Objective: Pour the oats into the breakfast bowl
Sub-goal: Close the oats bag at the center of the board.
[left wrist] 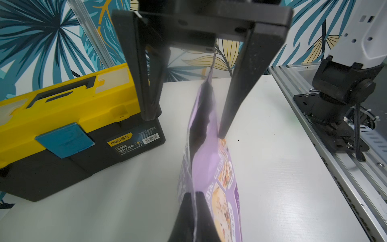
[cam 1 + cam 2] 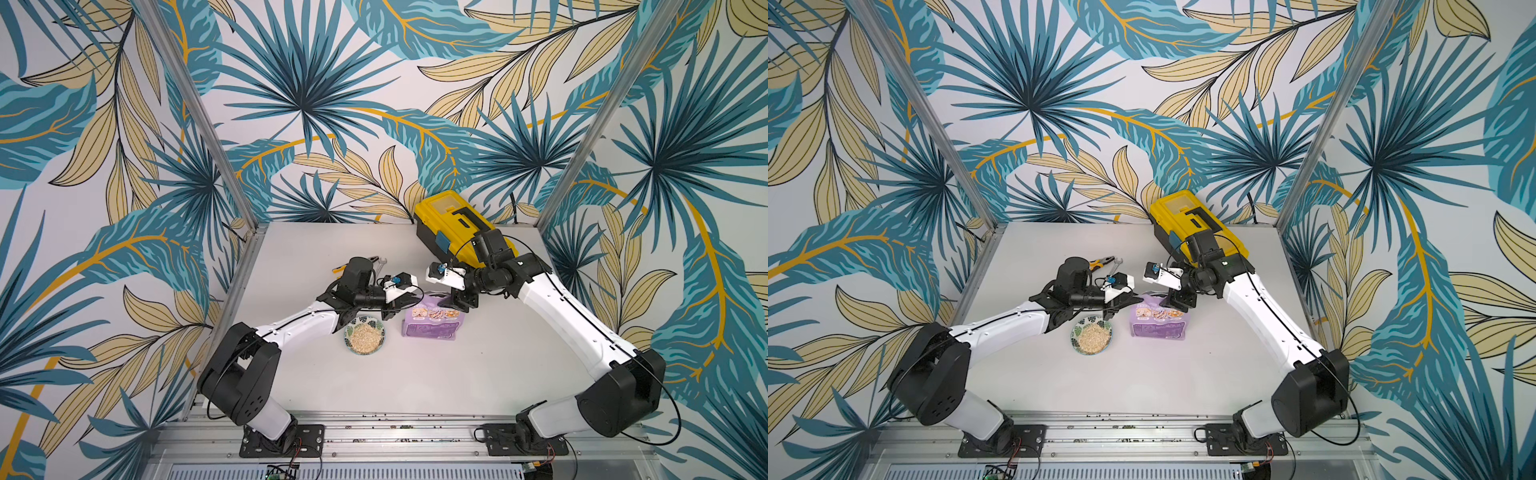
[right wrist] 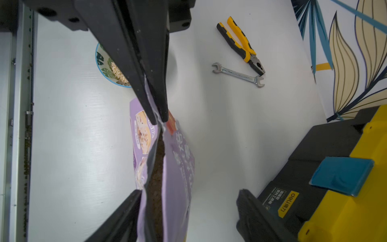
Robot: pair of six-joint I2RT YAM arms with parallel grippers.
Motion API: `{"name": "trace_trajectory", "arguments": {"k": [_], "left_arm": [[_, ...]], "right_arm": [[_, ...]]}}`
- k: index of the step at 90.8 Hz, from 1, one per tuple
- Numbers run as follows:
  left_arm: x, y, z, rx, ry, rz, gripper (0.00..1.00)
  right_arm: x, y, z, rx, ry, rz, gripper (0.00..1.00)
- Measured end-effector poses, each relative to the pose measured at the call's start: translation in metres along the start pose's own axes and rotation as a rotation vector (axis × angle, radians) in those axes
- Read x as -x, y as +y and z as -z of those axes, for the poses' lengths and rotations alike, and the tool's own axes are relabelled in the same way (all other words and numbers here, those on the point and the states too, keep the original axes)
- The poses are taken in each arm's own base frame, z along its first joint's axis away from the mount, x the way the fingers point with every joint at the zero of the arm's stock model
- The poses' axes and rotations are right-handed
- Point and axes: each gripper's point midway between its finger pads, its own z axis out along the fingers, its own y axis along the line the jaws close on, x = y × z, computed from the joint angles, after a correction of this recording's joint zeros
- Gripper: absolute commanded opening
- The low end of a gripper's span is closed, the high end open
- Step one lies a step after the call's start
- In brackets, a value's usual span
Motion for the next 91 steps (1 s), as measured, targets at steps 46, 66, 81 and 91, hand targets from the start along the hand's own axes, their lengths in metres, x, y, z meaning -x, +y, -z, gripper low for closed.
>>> {"name": "trace_trajectory", "arguments": {"k": [46, 66, 81, 91], "left_arm": [[0.0, 0.001, 0.0, 0.004, 0.001, -0.004, 0.0], [0.0, 0.0, 0.0, 0.003, 0.002, -0.003, 0.0], [0.001, -0.002, -0.001, -0.006, -0.002, -0.006, 0.0], [0.0, -0.002, -0.001, -0.005, 0.0, -0.004, 0.0]], "right_arm": [[-0.002, 0.014, -0.011, 0.079, 0.032, -0.039, 0.0], [-0.001, 0.015, -0.012, 0.076, 0.036, -0.033, 0.19], [0.01, 0.016, -0.015, 0.073, 0.012, -0.007, 0.12], [0.01, 0.018, -0.015, 0.079, 0.012, -0.014, 0.0]]}}
